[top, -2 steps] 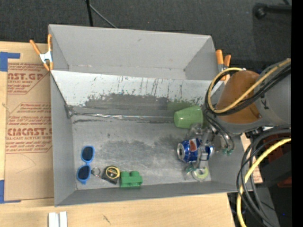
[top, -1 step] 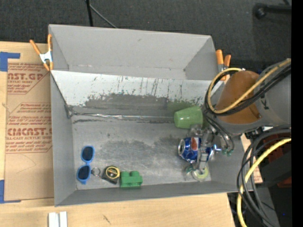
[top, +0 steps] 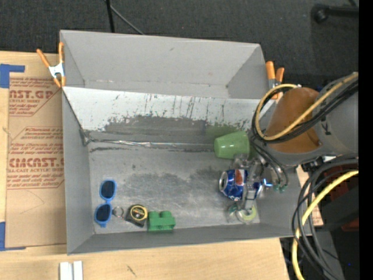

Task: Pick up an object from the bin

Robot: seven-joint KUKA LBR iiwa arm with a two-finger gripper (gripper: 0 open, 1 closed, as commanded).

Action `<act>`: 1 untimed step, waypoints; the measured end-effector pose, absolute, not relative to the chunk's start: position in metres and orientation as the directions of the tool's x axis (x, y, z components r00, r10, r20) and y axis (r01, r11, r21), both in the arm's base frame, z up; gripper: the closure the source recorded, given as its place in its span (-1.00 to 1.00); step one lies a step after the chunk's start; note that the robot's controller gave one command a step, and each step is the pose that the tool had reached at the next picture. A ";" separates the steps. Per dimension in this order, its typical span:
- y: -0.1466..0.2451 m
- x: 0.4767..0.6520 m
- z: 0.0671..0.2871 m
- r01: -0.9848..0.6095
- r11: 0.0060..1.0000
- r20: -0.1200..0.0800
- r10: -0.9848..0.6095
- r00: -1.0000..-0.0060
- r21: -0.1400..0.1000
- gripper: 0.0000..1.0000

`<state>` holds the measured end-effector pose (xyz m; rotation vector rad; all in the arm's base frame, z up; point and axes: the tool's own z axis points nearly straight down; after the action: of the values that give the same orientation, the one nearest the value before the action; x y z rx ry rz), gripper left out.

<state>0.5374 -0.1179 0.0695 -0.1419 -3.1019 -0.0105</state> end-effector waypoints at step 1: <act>-0.117 0.537 0.069 0.090 0.996 0.039 0.090 -0.995 0.005 -1.00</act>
Offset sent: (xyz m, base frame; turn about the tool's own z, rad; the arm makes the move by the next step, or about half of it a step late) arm 0.0000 0.0000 0.0000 0.0000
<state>0.5371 -0.1171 0.0693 -0.1403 -3.0995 -0.0099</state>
